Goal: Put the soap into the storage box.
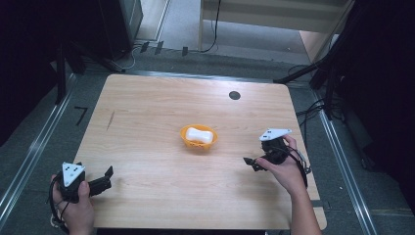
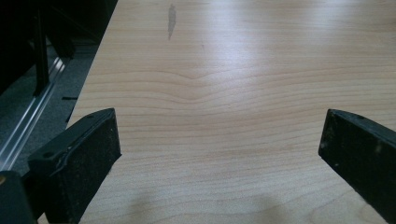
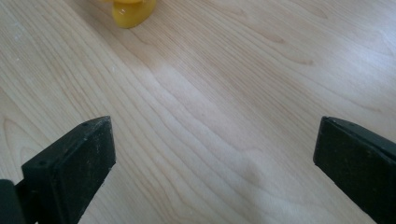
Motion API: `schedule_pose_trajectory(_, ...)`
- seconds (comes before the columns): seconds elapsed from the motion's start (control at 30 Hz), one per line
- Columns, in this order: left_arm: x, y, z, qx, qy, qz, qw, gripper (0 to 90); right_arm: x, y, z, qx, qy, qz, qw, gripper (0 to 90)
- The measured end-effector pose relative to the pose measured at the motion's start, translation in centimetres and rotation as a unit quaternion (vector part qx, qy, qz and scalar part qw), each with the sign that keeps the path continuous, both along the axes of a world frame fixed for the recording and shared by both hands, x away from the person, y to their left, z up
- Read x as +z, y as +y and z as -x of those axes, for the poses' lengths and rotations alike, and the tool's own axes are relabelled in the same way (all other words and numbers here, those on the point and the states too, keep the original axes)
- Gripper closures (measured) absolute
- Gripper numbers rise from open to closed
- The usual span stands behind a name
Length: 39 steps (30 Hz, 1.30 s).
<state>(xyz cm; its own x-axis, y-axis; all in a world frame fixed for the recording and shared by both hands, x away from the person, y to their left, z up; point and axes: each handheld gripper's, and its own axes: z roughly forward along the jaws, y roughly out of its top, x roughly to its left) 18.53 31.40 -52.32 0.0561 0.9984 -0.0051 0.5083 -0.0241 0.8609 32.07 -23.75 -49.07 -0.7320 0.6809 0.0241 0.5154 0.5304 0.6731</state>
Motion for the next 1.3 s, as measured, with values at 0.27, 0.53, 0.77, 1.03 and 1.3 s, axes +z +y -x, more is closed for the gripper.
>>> schedule_pose_trajectory(0.27,0.0,0.0,0.0,-0.001,0.001,-0.002,1.0000,0.0,-1.0,-2.5,1.9,-0.026,-0.003,-0.011,0.9996,0.0)
schedule_pose_trajectory(0.53,0.0,-0.1,0.0,-0.001,-0.001,-0.003,1.0000,0.0,-2.2,-5.0,3.9,-0.054,-0.008,-0.022,0.9983,0.0)
schedule_pose_trajectory(0.77,0.0,-0.2,0.0,-0.001,0.000,-0.006,1.0000,0.0,-3.4,-7.1,5.9,-0.087,-0.009,-0.033,0.9956,0.0)
schedule_pose_trajectory(1.03,0.0,-0.1,0.0,-0.001,0.000,-0.006,1.0000,0.0,-4.6,-9.2,8.1,-0.111,-0.012,-0.043,0.9928,0.0)
schedule_pose_trajectory(1.3,0.0,-0.2,0.0,-0.001,0.001,-0.008,1.0000,0.0,-5.1,-10.9,10.1,-0.129,-0.023,-0.050,0.9901,0.0)
